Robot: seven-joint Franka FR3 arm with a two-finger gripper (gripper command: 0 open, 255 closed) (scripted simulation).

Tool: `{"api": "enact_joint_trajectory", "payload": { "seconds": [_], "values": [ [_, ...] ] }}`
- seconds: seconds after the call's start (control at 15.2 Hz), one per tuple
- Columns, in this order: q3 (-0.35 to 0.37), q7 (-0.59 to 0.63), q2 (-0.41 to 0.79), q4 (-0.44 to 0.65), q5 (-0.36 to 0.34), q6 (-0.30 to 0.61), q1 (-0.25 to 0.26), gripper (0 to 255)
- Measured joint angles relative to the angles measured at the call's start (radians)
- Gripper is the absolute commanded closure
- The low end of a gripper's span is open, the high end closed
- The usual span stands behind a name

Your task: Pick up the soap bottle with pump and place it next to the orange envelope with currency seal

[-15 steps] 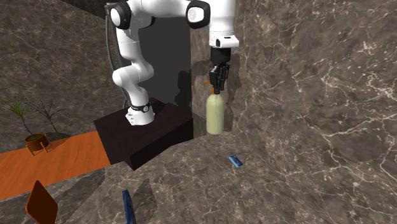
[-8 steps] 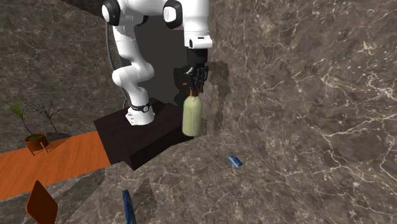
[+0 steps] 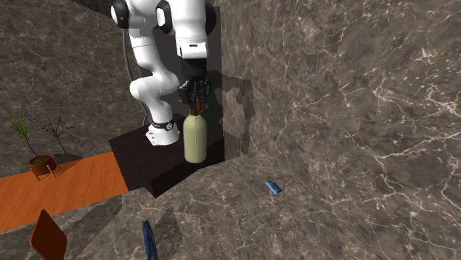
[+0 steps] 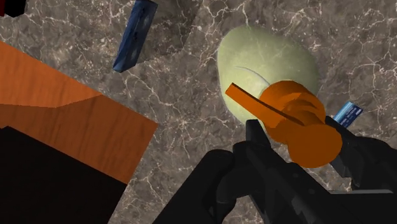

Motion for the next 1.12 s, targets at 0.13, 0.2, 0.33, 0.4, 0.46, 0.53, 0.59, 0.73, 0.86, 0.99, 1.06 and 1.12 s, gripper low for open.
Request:
{"api": "enact_joint_trajectory", "payload": {
  "seconds": [0.13, 0.2, 0.33, 0.4, 0.46, 0.53, 0.59, 0.73, 0.86, 0.99, 1.06, 1.12],
  "values": [
    [-0.027, -0.041, -0.023, -0.02, -0.006, -0.001, -0.017, 255],
    [-0.039, -0.06, -0.035, -0.038, -0.01, 0.007, -0.025, 255],
    [-0.071, -0.107, -0.057, -0.059, -0.019, 0.008, -0.045, 255],
    [-0.089, -0.132, -0.068, -0.069, -0.024, 0.009, -0.056, 255],
    [-0.106, -0.159, -0.078, -0.071, -0.03, 0.002, -0.067, 255],
    [-0.12, -0.178, -0.084, -0.077, -0.034, 0.005, -0.074, 255],
    [-0.137, -0.203, -0.088, -0.077, -0.038, 0.002, -0.084, 255],
    [-0.169, -0.25, -0.105, -0.087, -0.05, -0.001, -0.103, 255],
    [-0.2, -0.293, -0.122, -0.103, -0.061, 0.002, -0.122, 255],
    [-0.233, -0.34, -0.122, -0.097, -0.069, -0.001, -0.138, 255],
    [-0.249, -0.363, -0.122, -0.091, -0.073, -0.005, -0.146, 255],
    [-0.267, -0.387, -0.114, -0.077, -0.075, -0.009, -0.153, 255]
  ]
}}
